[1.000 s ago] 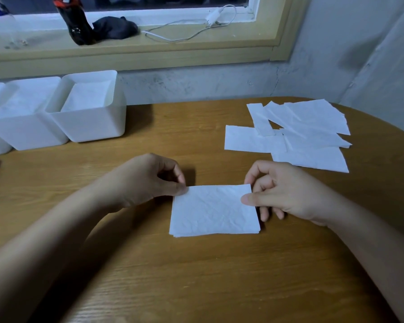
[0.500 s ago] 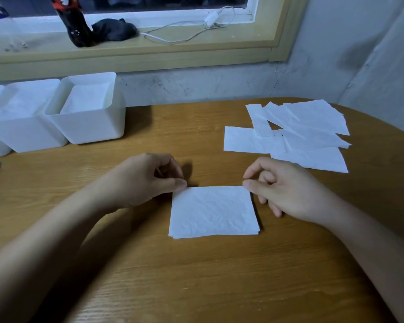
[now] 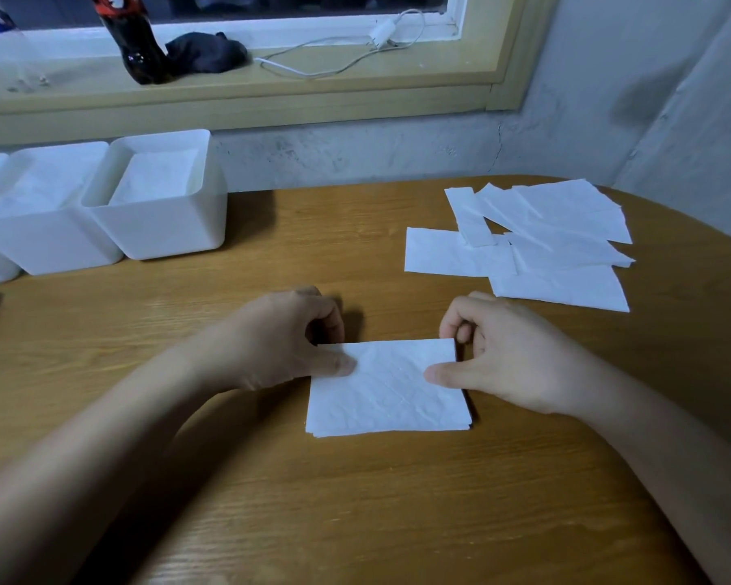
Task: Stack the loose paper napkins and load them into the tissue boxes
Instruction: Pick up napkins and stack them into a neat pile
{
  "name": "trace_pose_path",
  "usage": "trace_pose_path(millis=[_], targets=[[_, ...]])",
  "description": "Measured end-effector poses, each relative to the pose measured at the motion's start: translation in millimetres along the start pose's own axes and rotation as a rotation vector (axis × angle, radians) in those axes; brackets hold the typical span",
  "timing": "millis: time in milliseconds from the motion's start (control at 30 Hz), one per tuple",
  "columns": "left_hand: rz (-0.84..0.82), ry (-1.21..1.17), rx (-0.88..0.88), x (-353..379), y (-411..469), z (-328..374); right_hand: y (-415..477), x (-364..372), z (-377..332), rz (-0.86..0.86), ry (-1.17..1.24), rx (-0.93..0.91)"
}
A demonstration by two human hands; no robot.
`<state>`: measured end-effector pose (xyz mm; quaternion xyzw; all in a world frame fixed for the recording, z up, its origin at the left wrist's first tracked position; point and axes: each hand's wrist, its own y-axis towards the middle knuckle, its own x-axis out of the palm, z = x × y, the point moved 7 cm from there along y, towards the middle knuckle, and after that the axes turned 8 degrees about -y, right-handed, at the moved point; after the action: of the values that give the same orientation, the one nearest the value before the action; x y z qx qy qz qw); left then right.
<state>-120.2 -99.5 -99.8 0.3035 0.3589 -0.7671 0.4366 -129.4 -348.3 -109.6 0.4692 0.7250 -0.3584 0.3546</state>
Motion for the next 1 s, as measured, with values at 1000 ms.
trace_pose_path(millis=[1000], targets=[[0.257,-0.350,0.241,-32,-16,14,5,-6,0,0.154,0.394,-0.189]])
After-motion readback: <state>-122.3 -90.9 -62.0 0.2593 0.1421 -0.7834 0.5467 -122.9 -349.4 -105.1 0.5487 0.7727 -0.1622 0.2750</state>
